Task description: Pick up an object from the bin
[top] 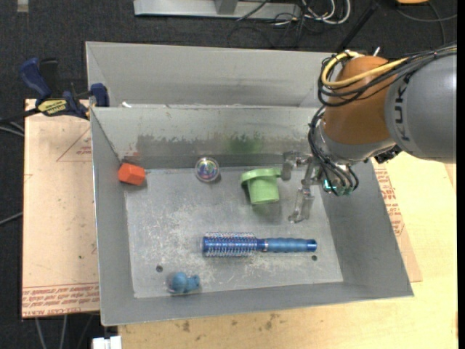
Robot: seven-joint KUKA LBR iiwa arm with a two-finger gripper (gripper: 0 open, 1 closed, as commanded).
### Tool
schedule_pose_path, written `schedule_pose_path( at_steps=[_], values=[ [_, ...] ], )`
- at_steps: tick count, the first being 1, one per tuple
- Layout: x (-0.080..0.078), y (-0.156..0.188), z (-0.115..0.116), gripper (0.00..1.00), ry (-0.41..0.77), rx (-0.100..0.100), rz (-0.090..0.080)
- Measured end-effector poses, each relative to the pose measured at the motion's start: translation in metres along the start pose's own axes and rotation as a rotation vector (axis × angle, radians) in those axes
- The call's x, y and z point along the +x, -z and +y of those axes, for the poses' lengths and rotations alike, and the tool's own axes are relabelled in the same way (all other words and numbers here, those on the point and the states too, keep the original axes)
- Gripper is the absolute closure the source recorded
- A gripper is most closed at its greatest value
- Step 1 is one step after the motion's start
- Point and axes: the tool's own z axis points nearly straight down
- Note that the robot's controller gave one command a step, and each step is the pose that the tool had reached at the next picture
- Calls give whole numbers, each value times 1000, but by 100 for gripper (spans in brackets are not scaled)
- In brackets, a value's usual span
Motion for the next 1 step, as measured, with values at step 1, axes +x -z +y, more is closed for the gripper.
schedule_pose_path(
  at_steps=[1],
  values=[
    [95, -46, 45, 0, 254, -2, 3]
  ],
)
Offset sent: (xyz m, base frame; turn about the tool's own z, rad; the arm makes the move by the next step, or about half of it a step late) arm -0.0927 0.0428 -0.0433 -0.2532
